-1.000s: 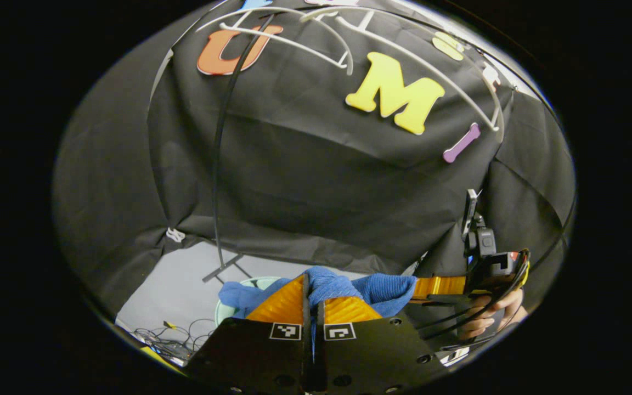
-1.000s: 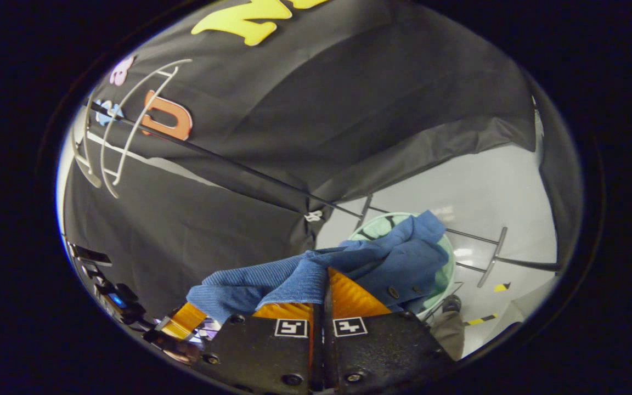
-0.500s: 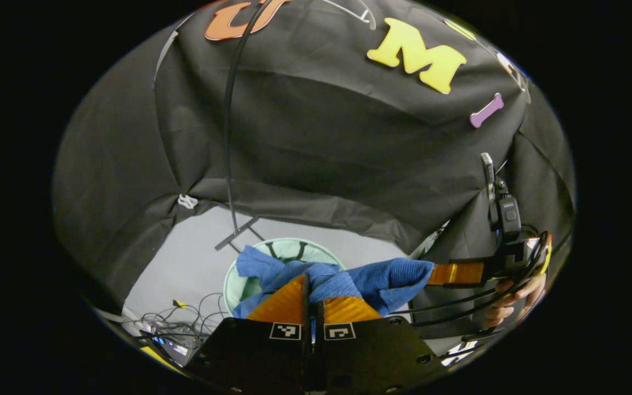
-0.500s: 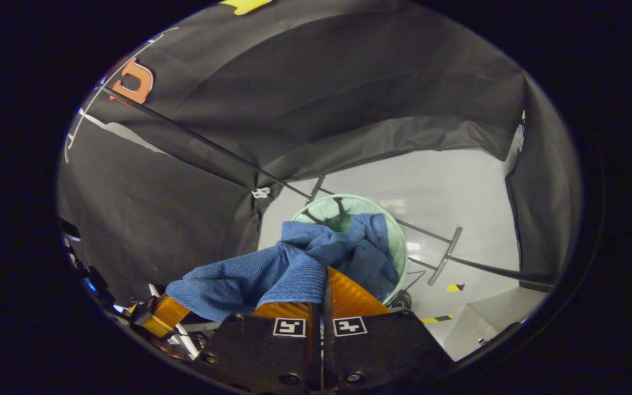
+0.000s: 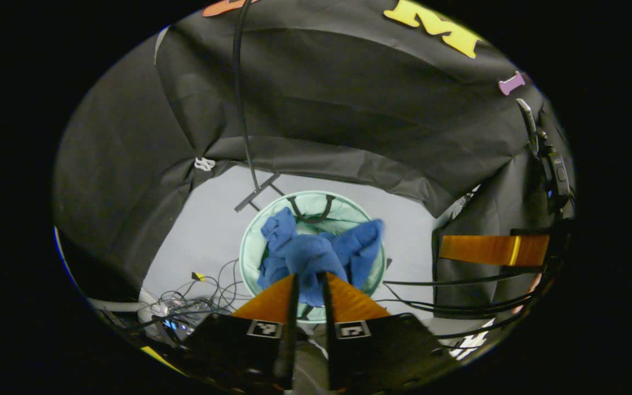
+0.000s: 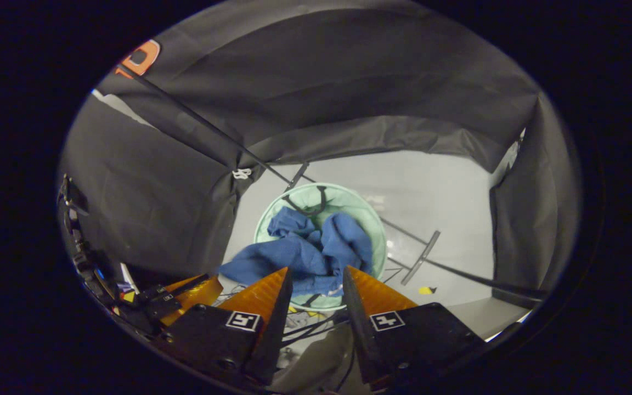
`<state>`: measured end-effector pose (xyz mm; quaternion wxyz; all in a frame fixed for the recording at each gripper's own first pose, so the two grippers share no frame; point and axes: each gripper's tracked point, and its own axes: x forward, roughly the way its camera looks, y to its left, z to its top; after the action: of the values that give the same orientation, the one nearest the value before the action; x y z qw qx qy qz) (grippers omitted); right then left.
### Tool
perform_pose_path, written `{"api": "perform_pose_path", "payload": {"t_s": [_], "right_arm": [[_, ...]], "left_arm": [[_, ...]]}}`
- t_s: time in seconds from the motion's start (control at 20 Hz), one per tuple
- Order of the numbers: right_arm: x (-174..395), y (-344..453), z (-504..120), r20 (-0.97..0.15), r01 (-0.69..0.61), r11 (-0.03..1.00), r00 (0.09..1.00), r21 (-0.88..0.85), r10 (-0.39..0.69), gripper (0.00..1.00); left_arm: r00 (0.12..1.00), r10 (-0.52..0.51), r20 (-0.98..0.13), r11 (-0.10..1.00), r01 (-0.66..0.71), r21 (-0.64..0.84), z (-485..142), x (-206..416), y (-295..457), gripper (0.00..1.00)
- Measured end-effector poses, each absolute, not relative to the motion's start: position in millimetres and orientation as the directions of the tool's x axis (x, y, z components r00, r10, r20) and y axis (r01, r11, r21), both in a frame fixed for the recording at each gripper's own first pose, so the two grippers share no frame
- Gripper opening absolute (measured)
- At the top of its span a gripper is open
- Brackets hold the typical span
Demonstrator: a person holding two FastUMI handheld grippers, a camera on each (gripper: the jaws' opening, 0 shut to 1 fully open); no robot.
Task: Grasp the clothes on the hanger with both hands and then place them into the laundry hamper below.
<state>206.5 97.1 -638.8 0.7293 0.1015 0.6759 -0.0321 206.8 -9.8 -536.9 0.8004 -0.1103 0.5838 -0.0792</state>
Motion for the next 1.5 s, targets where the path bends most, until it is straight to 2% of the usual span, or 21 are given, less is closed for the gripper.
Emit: {"api": "perform_pose_path", "payload": {"t_s": [0.15,0.2,0.3,0.45,0.5,0.6,0.65,0.85,0.9,1.1,1.3,1.4,1.45,1.5], "right_arm": [[222.5,90.4,-606.6,-0.982,0.119,0.992,0.185,0.050,0.028,0.61],[226.0,90.2,-593.3,-0.975,0.103,0.994,0.221,0.040,0.016,0.65],[228.2,89.7,-565.0,-0.954,0.080,0.996,0.298,0.026,0.001,0.65],[228.9,89.9,-520.3,-0.905,0.100,0.995,0.421,-0.017,-0.057,0.66],[228.3,87.5,-507.8,-0.885,0.108,0.994,0.459,-0.030,-0.077,0.68],[225.7,89.6,-478.4,-0.843,0.114,0.992,0.529,-0.045,-0.099,0.82],[217.9,93.9,-458.5,-0.821,0.117,0.992,0.561,-0.050,-0.108,0.82],[187.9,101.4,-373.6,-0.701,0.128,0.991,0.702,-0.047,-0.124,0.82],[180.4,99.8,-357.8,-0.671,0.143,0.989,0.729,-0.046,-0.137,0.85],[150.5,79.8,-284.6,-0.561,0.195,0.979,0.804,-0.061,-0.195,0.81],[116.5,56.4,-209.6,-0.437,0.245,0.968,0.865,-0.063,-0.247,1.00],[104.2,52.5,-173.6,-0.367,0.248,0.967,0.896,-0.053,-0.250,1.00],[99.8,48.5,-157.7,-0.331,0.244,0.968,0.911,-0.051,-0.247,1.00],[94.7,43.8,-140.9,-0.292,0.239,0.970,0.925,-0.047,-0.242,1.00]], "left_arm": [[0.336,-0.250,-0.908,0.964,-0.002,-0.266,-517.4,211.7,-1.5,0.67],[0.361,-0.246,-0.900,0.965,0.004,-0.262,-506.9,215.5,4.1,0.77],[0.419,-0.237,-0.876,0.967,0.011,-0.256,-480.1,219.3,12.7,0.96],[0.519,-0.213,-0.828,0.974,0.045,-0.223,-439.1,220.4,28.6,1.00],[0.550,-0.191,-0.813,0.979,0.050,-0.197,-423.8,219.6,37.6,0.97],[0.609,-0.173,-0.774,0.984,0.066,-0.168,-395.5,212.0,47.7,1.00],[0.638,-0.169,-0.751,0.985,0.077,-0.157,-380.0,206.9,52.1,0.97],[0.746,-0.195,-0.636,0.981,0.156,-0.118,-315.0,200.1,57.1,0.97],[0.764,-0.199,-0.613,0.980,0.170,-0.107,-303.0,198.5,58.8,0.97],[0.841,-0.202,-0.502,0.978,0.198,-0.063,-258.9,198.7,63.2,0.97],[0.919,-0.213,-0.332,0.977,0.206,-0.058,-175.8,182.8,68.2,0.97],[0.949,-0.203,-0.239,0.979,0.203,-0.028,-140.7,178.8,69.9,1.00],[0.960,-0.198,-0.197,0.980,0.199,-0.013,-124.7,174.2,69.5,0.96],[0.968,-0.193,-0.161,0.981,0.195,-0.002,-109.5,168.5,65.9,0.97]]}}
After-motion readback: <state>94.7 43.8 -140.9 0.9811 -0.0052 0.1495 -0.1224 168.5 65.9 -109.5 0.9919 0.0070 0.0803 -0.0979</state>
